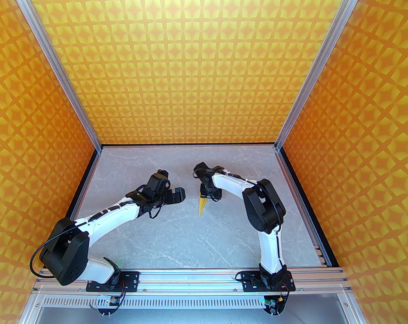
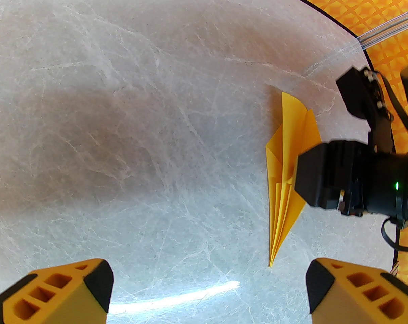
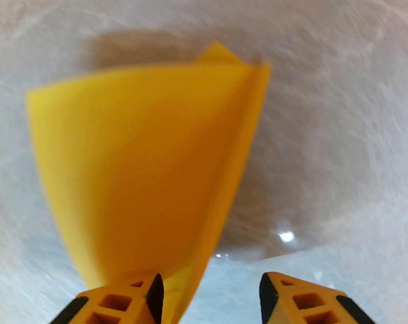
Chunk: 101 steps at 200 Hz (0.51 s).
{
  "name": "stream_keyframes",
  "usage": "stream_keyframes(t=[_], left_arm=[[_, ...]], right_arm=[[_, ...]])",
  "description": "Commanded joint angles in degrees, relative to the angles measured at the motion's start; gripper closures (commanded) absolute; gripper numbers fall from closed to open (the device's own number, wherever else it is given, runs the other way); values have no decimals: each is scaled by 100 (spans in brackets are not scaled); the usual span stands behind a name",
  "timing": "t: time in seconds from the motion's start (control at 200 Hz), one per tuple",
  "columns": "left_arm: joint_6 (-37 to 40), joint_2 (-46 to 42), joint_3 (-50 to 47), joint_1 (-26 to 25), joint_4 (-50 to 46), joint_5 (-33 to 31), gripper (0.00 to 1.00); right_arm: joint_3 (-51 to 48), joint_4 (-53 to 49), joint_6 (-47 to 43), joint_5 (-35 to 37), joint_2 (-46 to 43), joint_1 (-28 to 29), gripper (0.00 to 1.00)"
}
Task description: Fold a paper plane with a square sheet of paper (fold left side to right side)
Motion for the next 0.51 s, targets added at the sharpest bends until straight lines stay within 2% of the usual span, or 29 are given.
stream_keyframes(t=[0.0,0.5], left_arm=[[-70,-69,-53,23,-3,-86,1],[-152,301,91,-122,131,97,1]], right_arm=[[-246,30,94,207,-415,-2,50],[-1538,592,232,-77,-1280,-245,56]])
